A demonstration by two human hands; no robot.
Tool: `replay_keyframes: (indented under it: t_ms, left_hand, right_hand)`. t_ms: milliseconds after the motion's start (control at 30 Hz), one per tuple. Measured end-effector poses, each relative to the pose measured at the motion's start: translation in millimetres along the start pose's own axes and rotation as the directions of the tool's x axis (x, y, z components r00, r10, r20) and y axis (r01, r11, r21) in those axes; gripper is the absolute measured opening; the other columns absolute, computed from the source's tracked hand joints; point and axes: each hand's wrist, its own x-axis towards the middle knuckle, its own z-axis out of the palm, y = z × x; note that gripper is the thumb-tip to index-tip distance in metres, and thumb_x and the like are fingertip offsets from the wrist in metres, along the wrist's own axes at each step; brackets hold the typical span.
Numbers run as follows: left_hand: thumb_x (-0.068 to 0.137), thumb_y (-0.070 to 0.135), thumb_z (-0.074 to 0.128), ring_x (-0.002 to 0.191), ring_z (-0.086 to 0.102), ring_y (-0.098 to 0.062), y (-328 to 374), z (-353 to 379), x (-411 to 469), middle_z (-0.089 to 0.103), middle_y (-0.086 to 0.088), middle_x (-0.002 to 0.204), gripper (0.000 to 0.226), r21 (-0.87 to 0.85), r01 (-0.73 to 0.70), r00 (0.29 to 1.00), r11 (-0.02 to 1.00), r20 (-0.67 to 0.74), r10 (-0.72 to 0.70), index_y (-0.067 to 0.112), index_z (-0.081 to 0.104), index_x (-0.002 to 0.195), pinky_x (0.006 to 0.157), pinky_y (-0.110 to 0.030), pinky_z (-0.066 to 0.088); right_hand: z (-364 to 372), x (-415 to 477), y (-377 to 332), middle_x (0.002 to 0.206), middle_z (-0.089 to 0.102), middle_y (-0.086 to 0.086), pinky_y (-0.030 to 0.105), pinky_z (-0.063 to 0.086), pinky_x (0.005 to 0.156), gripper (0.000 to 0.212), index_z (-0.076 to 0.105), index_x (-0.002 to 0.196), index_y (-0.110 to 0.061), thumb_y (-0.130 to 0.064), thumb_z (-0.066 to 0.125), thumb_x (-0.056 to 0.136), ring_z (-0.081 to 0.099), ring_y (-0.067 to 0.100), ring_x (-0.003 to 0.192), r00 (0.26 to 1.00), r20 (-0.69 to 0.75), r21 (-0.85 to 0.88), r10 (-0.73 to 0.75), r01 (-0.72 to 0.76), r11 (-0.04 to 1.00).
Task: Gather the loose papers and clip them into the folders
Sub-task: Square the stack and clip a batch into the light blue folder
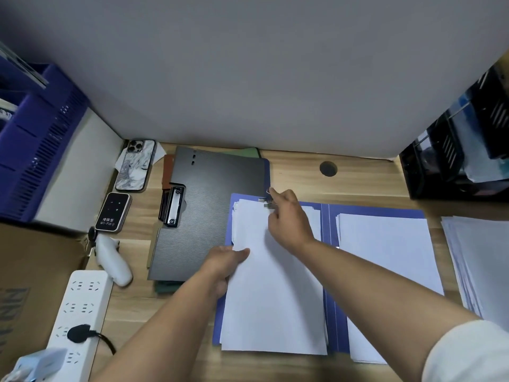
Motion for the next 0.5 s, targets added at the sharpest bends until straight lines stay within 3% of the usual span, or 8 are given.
replay_keyframes:
  t_ms: [67, 200, 333, 500]
  left_hand:
    - [0.095, 0.003, 0.069, 0.079, 0.078, -0.030, 0.0, -0.3, 0.7, 0.080, -0.019, 0.095, 0.011, -0.011, 0.010, 1.000, 1.000, 0.004, -0.010, -0.001, 0.073, 0.104, 0.068, -0.037, 0.062]
    - [0.095, 0.003, 0.069, 0.080, 0.077, -0.031, 0.0, -1.4, 2.9, 0.079, -0.020, 0.099, 0.014, -0.017, 0.022, 1.000, 1.000, 0.011, -0.021, -0.003, 0.073, 0.108, 0.065, -0.035, 0.063]
    - [0.095, 0.003, 0.068, 0.081, 0.077, -0.030, 1.0, -0.9, 2.5, 0.080, -0.020, 0.099, 0.013, -0.014, 0.027, 1.000, 1.000, 0.007, -0.027, -0.002, 0.074, 0.106, 0.069, -0.036, 0.062]
    - [0.095, 0.003, 0.068, 0.078, 0.076, -0.030, 1.5, -0.5, 1.4, 0.079, -0.019, 0.097, 0.012, -0.010, 0.029, 1.000, 1.000, 0.002, -0.029, -0.003, 0.073, 0.104, 0.069, -0.036, 0.062]
  right_hand:
    - [8.7, -6.2, -2.3, 0.138, 0.044, 0.006, 0.042, 0.053, 0.089, 0.074, 0.027, 0.160, -0.022, -0.002, 0.049, 0.091, 0.060, 0.033, 0.107, 0.999, 0.036, -0.145, 0.011, -0.006, 0.989]
    - [16.6, -17.0, -4.8, 0.143, 0.042, 0.014, 0.039, 0.051, 0.079, 0.095, 0.006, 0.162, -0.031, -0.002, 0.054, 0.085, 0.059, 0.035, 0.109, 0.991, 0.131, -0.363, 0.036, 0.014, 0.932]
    - [17.4, -12.7, -7.1, 0.141, 0.045, 0.015, 0.036, 0.041, 0.068, 0.099, 0.001, 0.162, -0.032, -0.006, 0.058, 0.086, 0.058, 0.034, 0.110, 0.981, 0.181, -0.499, 0.075, 0.026, 0.866]
    - [18.0, -7.2, -9.5, 0.148, 0.041, 0.015, 0.037, 0.040, 0.073, 0.098, -0.002, 0.162, -0.031, -0.008, 0.057, 0.087, 0.057, 0.034, 0.117, 0.967, 0.223, -0.541, 0.125, 0.016, 0.841]
